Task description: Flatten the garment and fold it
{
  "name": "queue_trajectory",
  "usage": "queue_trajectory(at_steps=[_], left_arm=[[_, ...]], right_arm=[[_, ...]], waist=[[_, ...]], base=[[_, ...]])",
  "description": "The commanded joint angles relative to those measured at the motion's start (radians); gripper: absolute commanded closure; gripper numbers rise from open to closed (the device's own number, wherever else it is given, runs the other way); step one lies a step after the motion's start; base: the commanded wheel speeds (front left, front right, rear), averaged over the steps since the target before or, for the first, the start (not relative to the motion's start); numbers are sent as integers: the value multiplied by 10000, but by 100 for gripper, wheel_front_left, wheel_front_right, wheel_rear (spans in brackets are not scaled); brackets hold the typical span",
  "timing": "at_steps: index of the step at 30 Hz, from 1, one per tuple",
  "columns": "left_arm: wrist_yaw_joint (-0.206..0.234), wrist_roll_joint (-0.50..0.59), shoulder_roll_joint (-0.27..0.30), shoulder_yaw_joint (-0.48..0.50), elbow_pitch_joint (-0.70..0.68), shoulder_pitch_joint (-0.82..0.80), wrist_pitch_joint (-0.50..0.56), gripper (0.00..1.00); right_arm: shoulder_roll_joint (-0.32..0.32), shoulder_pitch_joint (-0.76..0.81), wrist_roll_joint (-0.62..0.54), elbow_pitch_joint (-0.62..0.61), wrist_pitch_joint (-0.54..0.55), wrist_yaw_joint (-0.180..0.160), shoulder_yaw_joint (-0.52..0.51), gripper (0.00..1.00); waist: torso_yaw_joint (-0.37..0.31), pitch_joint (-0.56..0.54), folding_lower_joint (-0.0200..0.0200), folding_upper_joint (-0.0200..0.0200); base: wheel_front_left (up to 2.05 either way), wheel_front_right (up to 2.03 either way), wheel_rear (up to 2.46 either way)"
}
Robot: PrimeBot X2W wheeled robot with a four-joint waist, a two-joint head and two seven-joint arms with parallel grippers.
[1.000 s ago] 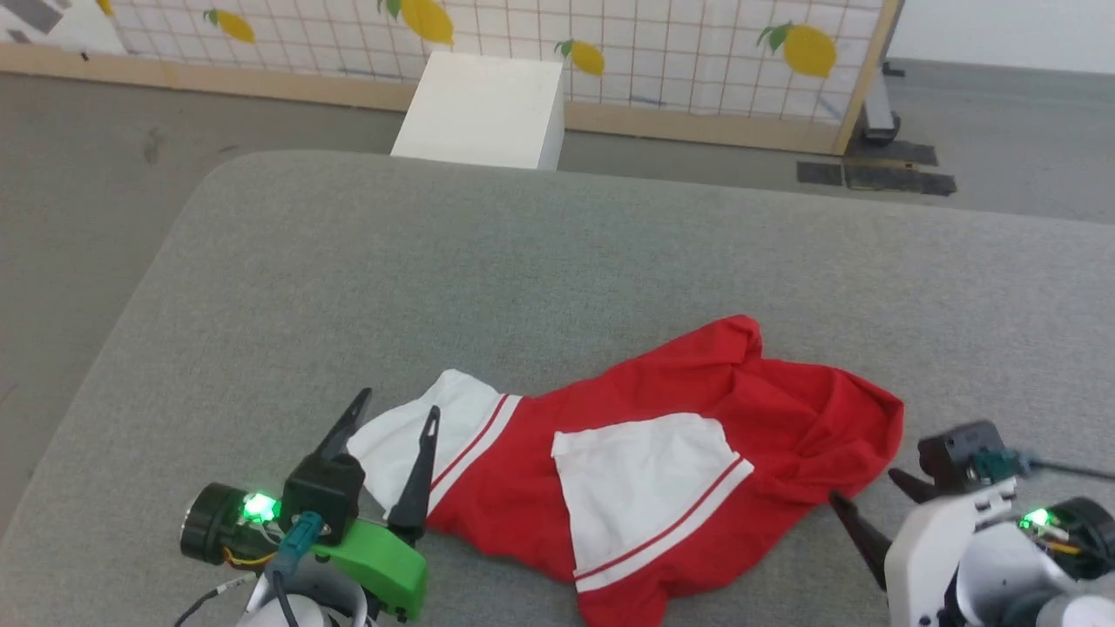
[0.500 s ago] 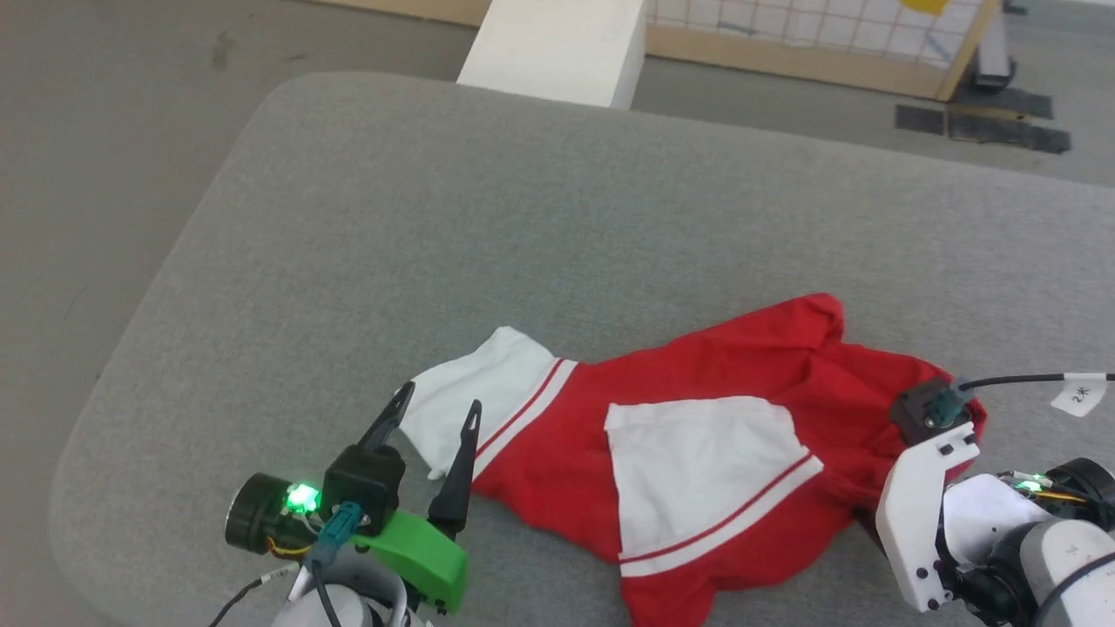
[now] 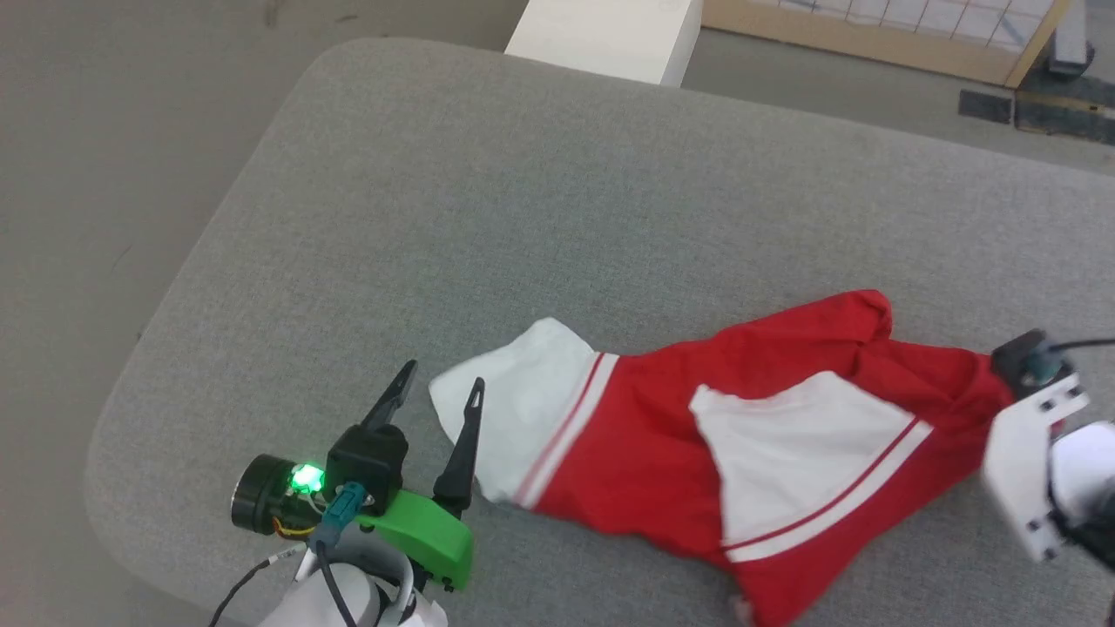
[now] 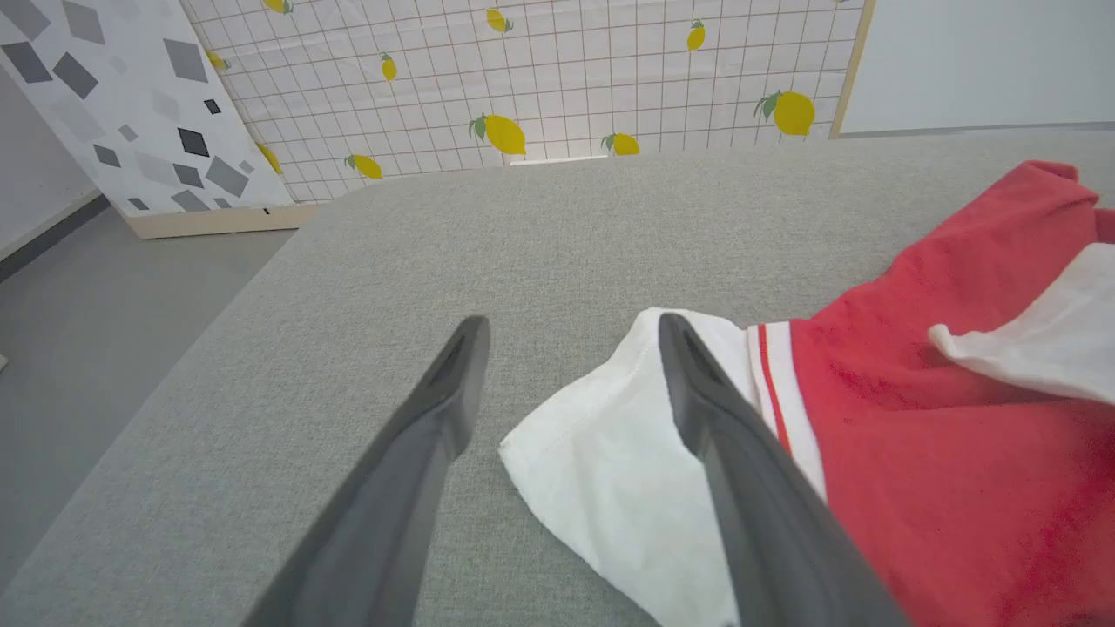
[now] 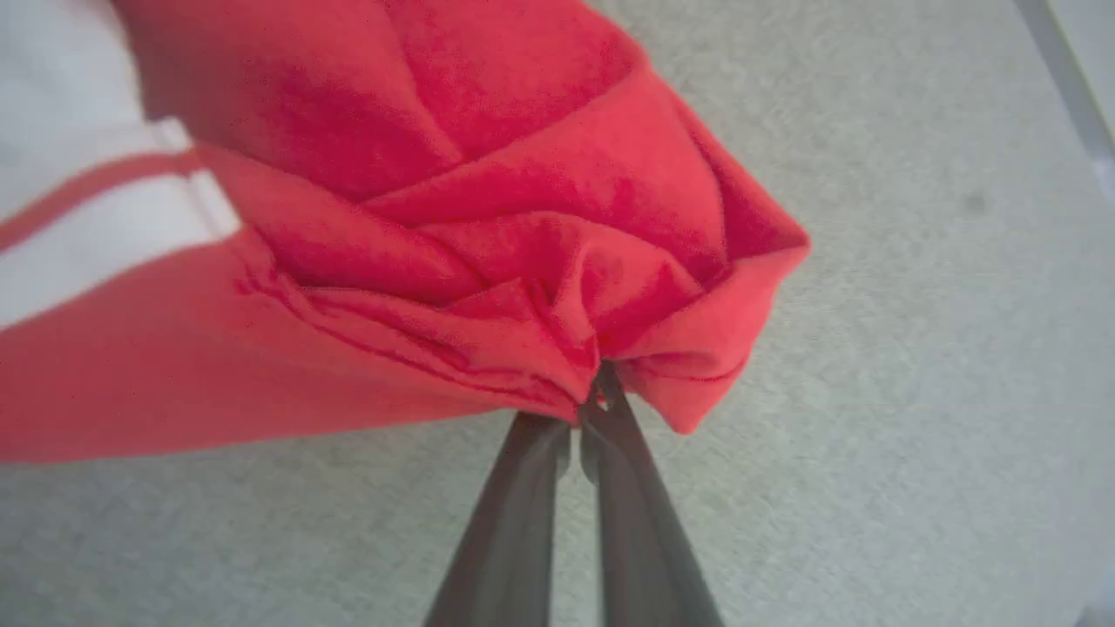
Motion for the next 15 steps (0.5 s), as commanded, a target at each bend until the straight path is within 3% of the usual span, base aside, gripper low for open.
queue_trajectory(at_steps=[1, 7, 14, 15], left_arm=[[-38, -12, -48, 10, 41, -155, -19, 0], [-65, -38, -136, -34, -20, -294, -20, 0], [-73, -48, -240, -58, 51, -366, -97, 0], [-73, -51, -250, -63, 77, -361, -108, 0]], right_arm=[[-426, -439, -68, 126, -247, -21, 100, 100], [-1799, -2077, 115, 992, -1318, -21, 1045, 100], [-1962, -3461, -230, 2856, -2729, -21, 1984, 100], [-1822, -3519, -140, 3193, -2894, -21, 2075, 54]], waist=[[-42, -84, 0, -1], [55, 189, 0, -1], [179, 542, 0, -1], [176, 541, 0, -1]], base=[[0, 0, 0], [0, 0, 0], [0, 0, 0], [0, 0, 0]])
